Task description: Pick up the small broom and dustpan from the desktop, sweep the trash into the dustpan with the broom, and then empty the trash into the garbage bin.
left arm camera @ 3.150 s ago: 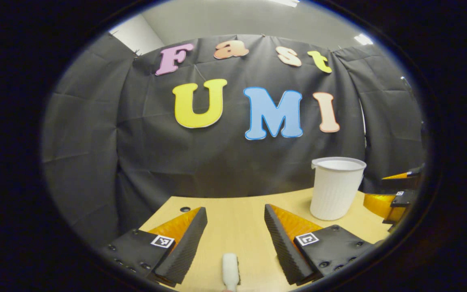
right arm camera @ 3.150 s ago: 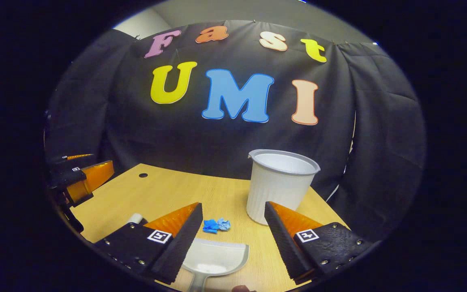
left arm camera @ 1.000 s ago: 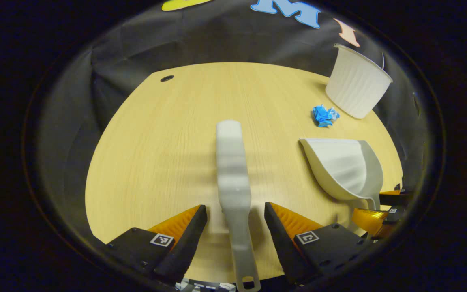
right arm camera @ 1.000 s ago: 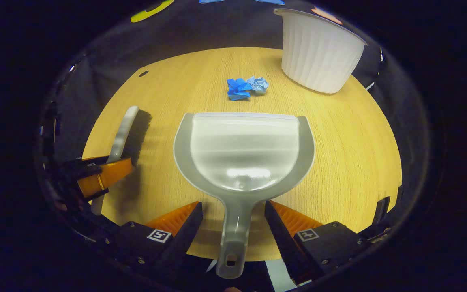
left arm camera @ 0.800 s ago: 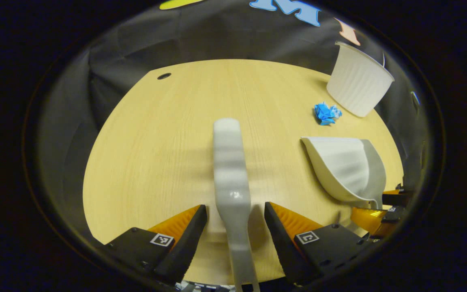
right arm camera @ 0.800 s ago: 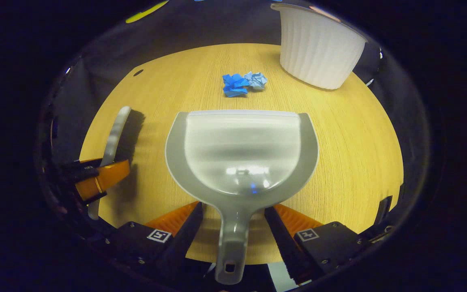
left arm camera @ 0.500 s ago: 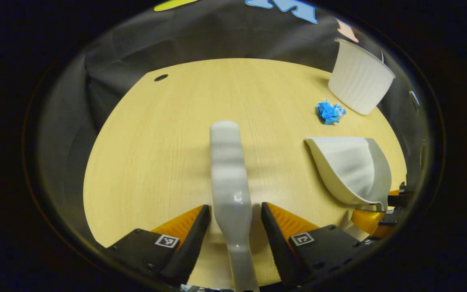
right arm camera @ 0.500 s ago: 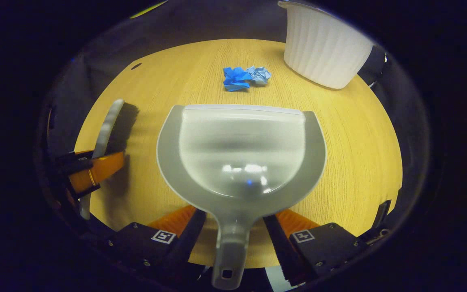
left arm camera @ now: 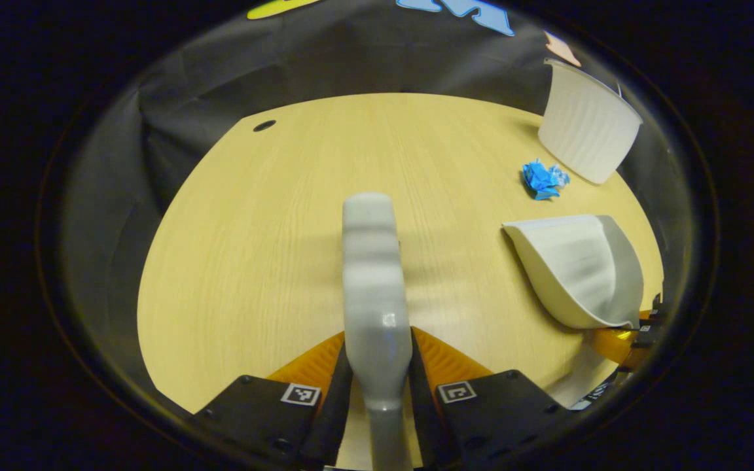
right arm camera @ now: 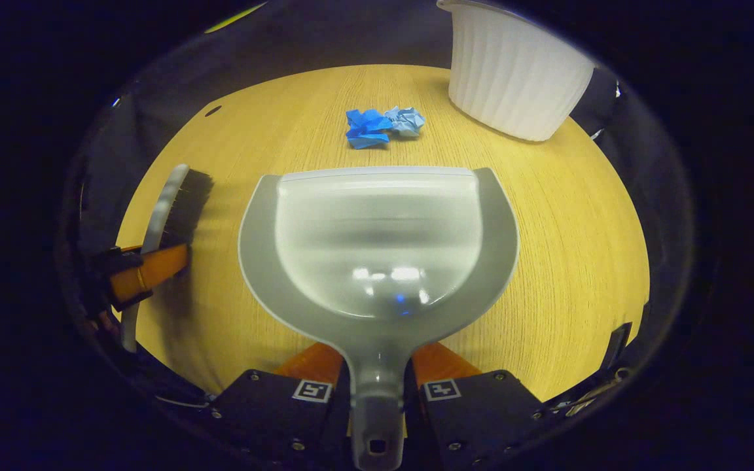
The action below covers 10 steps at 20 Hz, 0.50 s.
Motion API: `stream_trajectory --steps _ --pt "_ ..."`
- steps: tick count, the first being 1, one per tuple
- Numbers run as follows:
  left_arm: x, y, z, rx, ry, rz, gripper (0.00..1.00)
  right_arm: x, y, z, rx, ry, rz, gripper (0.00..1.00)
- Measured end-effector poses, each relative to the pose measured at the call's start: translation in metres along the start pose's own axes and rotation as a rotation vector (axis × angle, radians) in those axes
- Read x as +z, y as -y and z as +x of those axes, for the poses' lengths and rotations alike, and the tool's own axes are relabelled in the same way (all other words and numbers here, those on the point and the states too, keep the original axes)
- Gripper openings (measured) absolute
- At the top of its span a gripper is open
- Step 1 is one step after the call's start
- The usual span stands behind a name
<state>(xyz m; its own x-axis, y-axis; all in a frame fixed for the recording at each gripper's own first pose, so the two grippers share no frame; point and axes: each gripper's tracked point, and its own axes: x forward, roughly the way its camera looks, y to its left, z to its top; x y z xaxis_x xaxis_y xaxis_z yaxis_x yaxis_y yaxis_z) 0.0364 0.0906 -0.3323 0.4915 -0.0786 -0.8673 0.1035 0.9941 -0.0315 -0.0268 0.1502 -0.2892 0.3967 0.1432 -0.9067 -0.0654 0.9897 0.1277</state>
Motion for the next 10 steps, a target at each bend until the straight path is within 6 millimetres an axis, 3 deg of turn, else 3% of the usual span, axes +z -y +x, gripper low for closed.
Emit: stream_trajectory --steps 3,10 --pt "-0.0028 -0.0010 -0.0031 -0.007 0.008 0.022 0.51 -0.0012 -0.0001 -0.0021 0.010 0.018 -0.042 0.34" --pt "0.0053 0.0030 -0.0036 -0.040 0.016 0.025 0.43 -0.0062 0.0049 -0.0074 0.062 0.050 -0.056 0.34"
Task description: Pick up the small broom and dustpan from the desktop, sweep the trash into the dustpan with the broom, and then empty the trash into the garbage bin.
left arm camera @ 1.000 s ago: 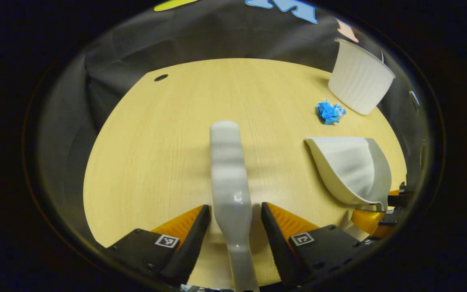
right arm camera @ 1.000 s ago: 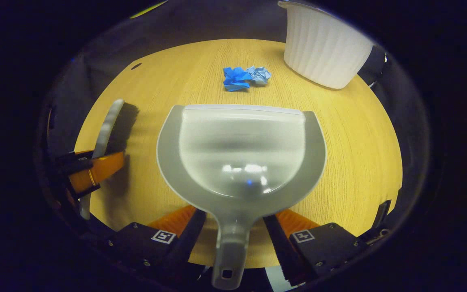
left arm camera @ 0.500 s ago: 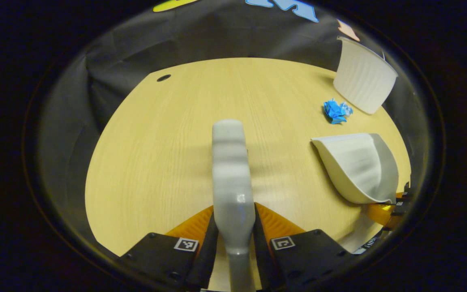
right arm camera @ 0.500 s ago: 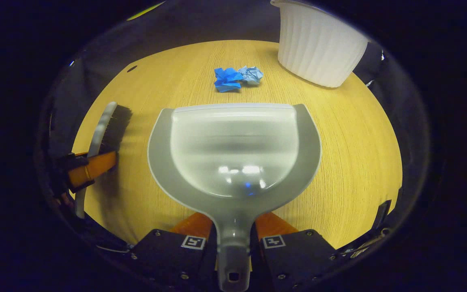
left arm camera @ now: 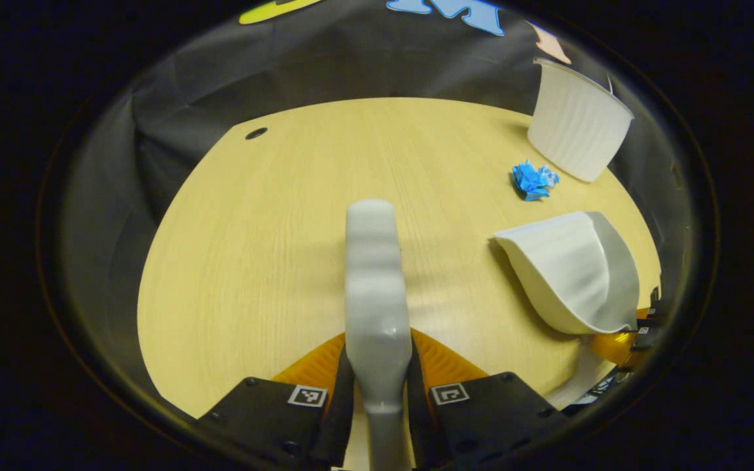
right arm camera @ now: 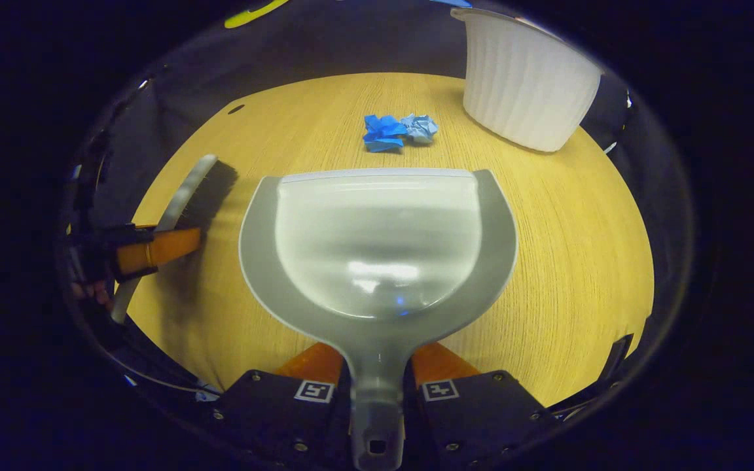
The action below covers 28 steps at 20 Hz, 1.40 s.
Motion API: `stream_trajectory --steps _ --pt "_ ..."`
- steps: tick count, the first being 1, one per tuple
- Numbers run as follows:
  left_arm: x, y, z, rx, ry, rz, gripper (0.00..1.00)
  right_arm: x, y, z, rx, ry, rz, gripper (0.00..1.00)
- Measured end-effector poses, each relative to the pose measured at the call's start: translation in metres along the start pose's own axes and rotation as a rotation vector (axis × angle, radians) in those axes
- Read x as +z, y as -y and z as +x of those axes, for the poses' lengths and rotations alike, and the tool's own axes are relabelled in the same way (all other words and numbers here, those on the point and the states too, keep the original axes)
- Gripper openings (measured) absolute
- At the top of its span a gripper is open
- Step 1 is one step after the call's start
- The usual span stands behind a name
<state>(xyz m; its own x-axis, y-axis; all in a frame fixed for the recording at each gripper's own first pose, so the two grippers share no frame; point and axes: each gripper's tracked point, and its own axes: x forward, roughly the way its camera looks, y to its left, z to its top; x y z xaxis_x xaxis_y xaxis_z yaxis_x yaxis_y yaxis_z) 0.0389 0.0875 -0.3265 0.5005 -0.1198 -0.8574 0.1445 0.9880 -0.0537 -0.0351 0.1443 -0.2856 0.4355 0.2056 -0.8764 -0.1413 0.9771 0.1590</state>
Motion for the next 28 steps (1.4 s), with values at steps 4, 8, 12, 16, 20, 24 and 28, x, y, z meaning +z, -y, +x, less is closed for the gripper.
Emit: stream_trajectory --steps 4,8,12,16,20,24,28 --pt "0.019 0.004 0.007 0.001 0.007 0.041 0.41 0.005 0.016 -0.004 0.002 0.000 -0.033 0.34" --pt "0.055 0.016 0.018 -0.020 0.027 0.092 0.41 0.012 0.035 -0.005 0.009 -0.005 -0.082 0.34" --pt "0.088 0.032 0.032 -0.032 0.045 0.187 0.46 0.016 0.051 -0.003 0.011 -0.023 -0.111 0.34" --pt "0.108 0.059 0.053 -0.074 0.036 0.250 0.46 0.021 0.060 -0.002 0.019 -0.033 -0.146 0.34" --pt "0.130 0.079 0.070 -0.106 0.046 0.337 0.41 0.022 0.062 -0.003 0.064 -0.048 -0.162 0.34" --pt "0.147 0.096 0.087 -0.124 0.057 0.427 0.41 0.022 0.068 0.001 0.089 -0.074 -0.189 0.34" --pt "0.164 0.119 0.099 -0.174 0.078 0.546 0.43 0.030 0.075 0.004 0.108 -0.088 -0.232 0.34"
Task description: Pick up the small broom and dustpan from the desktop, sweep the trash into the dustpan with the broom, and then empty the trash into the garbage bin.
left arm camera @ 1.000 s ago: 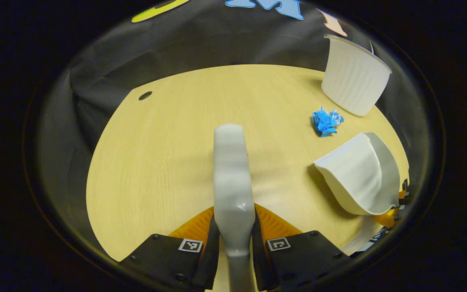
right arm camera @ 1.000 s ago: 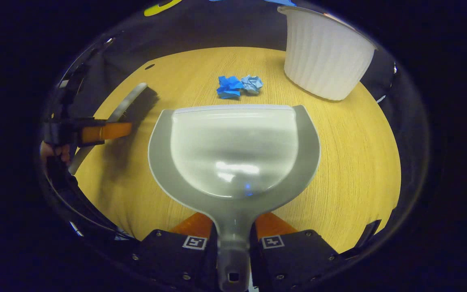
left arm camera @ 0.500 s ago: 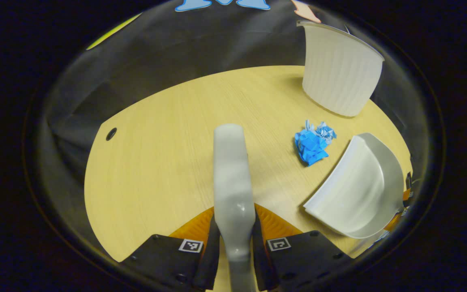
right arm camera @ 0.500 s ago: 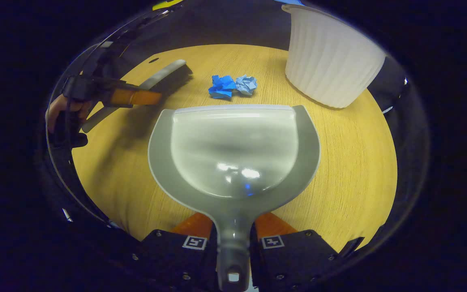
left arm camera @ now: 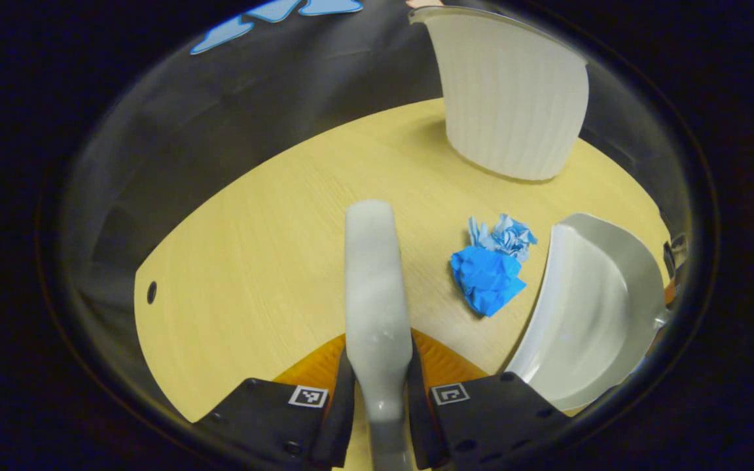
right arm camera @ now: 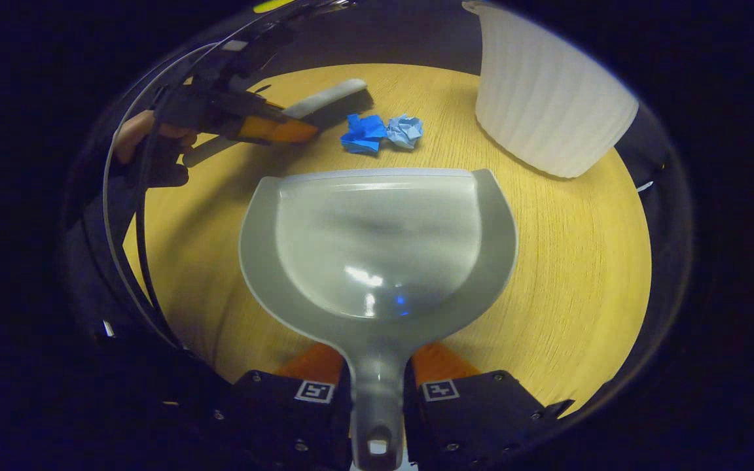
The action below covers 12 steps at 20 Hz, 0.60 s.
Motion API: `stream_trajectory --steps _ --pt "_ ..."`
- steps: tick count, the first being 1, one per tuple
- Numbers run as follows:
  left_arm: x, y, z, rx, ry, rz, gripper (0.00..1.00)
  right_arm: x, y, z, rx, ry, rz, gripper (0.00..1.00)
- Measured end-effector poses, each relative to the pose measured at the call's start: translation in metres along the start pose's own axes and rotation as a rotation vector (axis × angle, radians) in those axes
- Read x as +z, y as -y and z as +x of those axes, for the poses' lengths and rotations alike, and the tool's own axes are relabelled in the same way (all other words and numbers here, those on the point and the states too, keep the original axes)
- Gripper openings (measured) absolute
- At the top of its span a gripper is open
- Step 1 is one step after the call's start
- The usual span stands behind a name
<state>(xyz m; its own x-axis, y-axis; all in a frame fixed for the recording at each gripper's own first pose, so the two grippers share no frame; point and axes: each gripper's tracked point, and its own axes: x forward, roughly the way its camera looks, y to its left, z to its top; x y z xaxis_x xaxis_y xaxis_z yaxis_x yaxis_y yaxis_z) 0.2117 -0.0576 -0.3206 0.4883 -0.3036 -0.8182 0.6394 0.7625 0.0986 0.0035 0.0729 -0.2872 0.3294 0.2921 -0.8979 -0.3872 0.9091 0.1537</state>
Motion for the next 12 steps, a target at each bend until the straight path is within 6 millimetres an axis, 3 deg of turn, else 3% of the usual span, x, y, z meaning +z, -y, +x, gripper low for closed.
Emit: stream_trajectory --steps 6,8,10,11,12 --pt "0.036 0.033 0.011 -0.141 0.046 0.141 0.43 0.011 0.009 0.003 0.006 0.001 -0.029 0.34" --pt "0.041 0.046 0.007 -0.195 0.057 0.147 0.41 0.013 0.005 0.001 0.010 0.007 -0.028 0.34" --pt "0.046 0.056 -0.001 -0.255 0.063 0.147 0.46 0.013 0.006 -0.001 0.013 0.013 -0.035 0.34" --pt "0.048 0.059 -0.005 -0.281 0.061 0.150 0.41 0.014 0.006 -0.002 0.013 0.016 -0.040 0.34" --pt "0.049 0.060 -0.010 -0.304 0.057 0.153 0.43 0.014 0.007 -0.002 0.014 0.018 -0.044 0.34"
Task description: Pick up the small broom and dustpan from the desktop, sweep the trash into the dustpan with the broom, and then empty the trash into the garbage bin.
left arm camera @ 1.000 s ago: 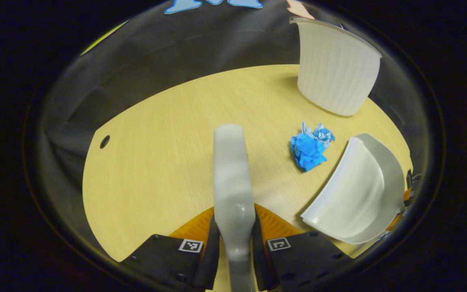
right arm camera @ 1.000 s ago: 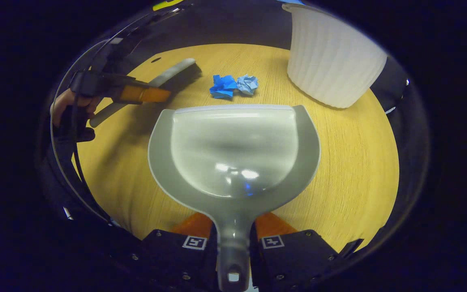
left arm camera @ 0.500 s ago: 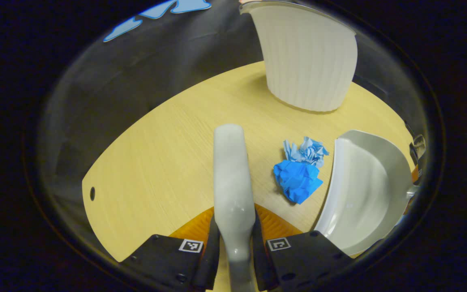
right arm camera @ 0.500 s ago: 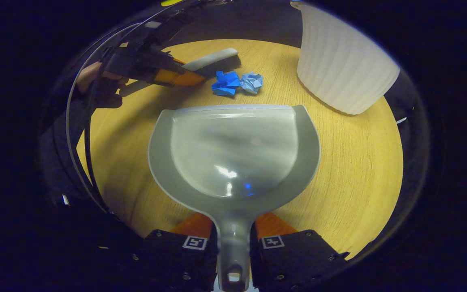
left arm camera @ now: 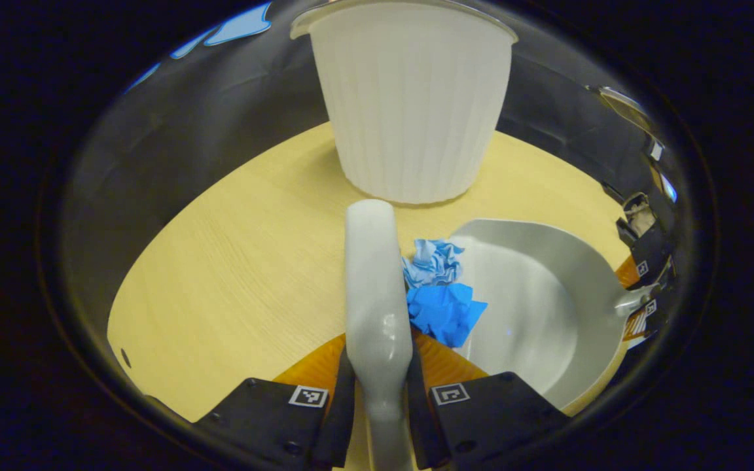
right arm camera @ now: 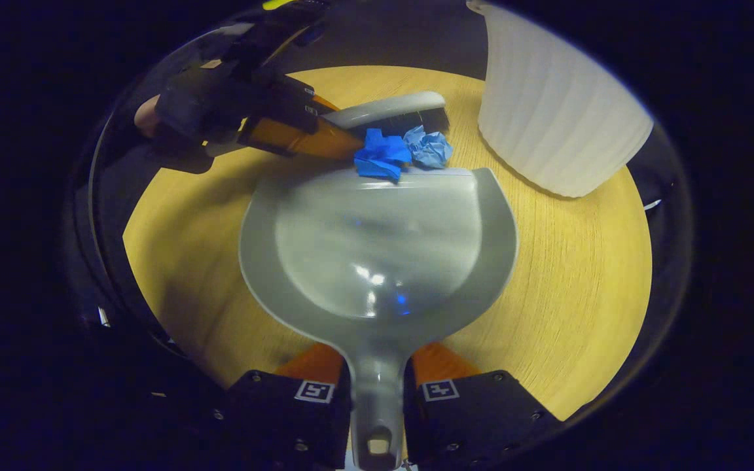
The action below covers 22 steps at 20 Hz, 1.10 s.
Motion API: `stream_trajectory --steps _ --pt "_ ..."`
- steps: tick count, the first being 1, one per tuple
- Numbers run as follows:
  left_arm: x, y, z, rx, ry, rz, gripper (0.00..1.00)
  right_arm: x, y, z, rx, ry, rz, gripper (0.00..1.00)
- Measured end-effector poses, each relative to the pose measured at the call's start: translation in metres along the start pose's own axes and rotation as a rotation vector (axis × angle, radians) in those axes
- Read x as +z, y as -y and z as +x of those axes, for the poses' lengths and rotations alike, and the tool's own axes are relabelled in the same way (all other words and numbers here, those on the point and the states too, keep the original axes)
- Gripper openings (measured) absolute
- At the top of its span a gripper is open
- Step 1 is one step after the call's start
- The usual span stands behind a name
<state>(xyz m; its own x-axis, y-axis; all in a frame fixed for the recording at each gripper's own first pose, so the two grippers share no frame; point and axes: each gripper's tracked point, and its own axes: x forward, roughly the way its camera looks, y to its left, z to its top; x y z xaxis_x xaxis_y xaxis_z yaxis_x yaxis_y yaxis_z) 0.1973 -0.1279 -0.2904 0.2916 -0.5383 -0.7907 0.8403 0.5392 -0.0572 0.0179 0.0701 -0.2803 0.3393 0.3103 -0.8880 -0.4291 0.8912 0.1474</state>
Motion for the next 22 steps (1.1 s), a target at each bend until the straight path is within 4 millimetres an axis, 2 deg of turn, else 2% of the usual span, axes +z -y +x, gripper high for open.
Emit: stream_trajectory --steps 2,5,6,7,8,12,16,17,20,22 --pt "0.002 0.001 -0.012 -0.042 -0.005 0.004 0.41 0.001 0.001 -0.001 0.001 0.005 -0.007 0.34" --pt "0.005 -0.007 -0.036 -0.085 -0.008 0.007 0.46 0.000 -0.001 0.001 -0.009 0.018 -0.026 0.34" --pt "0.004 0.007 -0.029 -0.099 -0.009 0.004 0.45 0.001 -0.002 -0.001 -0.011 0.025 -0.031 0.34" --pt "-0.003 0.010 -0.021 -0.110 -0.011 -0.001 0.45 0.002 -0.001 -0.002 -0.014 0.033 -0.032 0.34" --pt "0.004 0.015 -0.035 -0.121 -0.010 -0.006 0.46 0.001 -0.001 -0.002 -0.016 0.042 -0.031 0.34" --pt "0.004 0.011 -0.043 -0.122 0.005 -0.050 0.41 0.001 0.000 -0.002 -0.033 0.079 -0.033 0.34" --pt "0.010 -0.001 -0.056 -0.052 0.047 -0.097 0.46 -0.001 0.002 -0.001 -0.060 0.093 -0.013 0.34" --pt "0.012 -0.006 -0.063 -0.035 0.065 -0.104 0.43 0.000 0.003 -0.002 -0.067 0.094 -0.009 0.34" --pt "0.016 -0.025 -0.081 0.031 0.112 -0.126 0.46 0.001 0.003 0.001 -0.095 0.101 0.007 0.34" --pt "0.011 -0.035 -0.090 0.065 0.136 -0.156 0.42 0.001 0.001 0.002 -0.112 0.109 0.022 0.34"
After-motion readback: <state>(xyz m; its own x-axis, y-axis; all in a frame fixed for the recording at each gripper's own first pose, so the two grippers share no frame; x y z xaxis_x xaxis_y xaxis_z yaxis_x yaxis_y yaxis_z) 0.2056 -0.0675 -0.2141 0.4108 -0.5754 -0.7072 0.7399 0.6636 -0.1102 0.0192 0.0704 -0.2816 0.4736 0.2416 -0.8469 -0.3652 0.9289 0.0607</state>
